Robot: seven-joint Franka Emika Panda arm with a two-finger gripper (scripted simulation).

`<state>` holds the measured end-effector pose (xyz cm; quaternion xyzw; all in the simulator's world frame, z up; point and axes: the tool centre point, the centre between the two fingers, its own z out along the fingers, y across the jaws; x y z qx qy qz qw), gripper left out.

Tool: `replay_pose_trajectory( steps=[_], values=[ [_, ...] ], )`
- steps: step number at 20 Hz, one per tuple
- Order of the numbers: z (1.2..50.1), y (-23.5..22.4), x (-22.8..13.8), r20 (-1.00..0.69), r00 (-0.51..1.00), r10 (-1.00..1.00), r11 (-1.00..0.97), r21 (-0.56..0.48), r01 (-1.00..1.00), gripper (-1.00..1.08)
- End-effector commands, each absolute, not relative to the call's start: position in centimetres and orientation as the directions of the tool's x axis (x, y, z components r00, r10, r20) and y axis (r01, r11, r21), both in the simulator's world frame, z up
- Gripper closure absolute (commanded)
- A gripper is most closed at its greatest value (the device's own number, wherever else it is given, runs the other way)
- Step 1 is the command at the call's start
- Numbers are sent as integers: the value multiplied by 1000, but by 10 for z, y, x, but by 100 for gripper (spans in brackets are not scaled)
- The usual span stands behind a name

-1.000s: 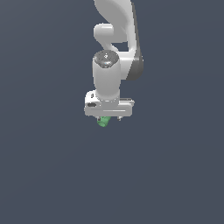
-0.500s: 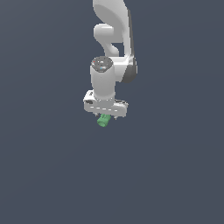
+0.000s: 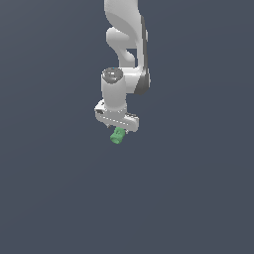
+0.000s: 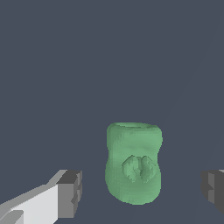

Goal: Pick up the object and move it to a goal position.

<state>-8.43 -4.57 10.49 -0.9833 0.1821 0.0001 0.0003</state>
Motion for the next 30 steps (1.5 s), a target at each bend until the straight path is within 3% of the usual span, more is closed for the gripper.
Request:
replay_pose_trajectory(
  steps=[1,24,25,30],
  values=[
    [102,-47,-89,0,926,-378,-926,0,-378,-92],
    [51,-48,-92,0,923,-386,-923,0,-386,-92],
    [51,-48,-92,0,923,-386,-923,0,-386,108],
    [51,-48,-92,0,923,-386,-923,0,-386,108]
  ],
)
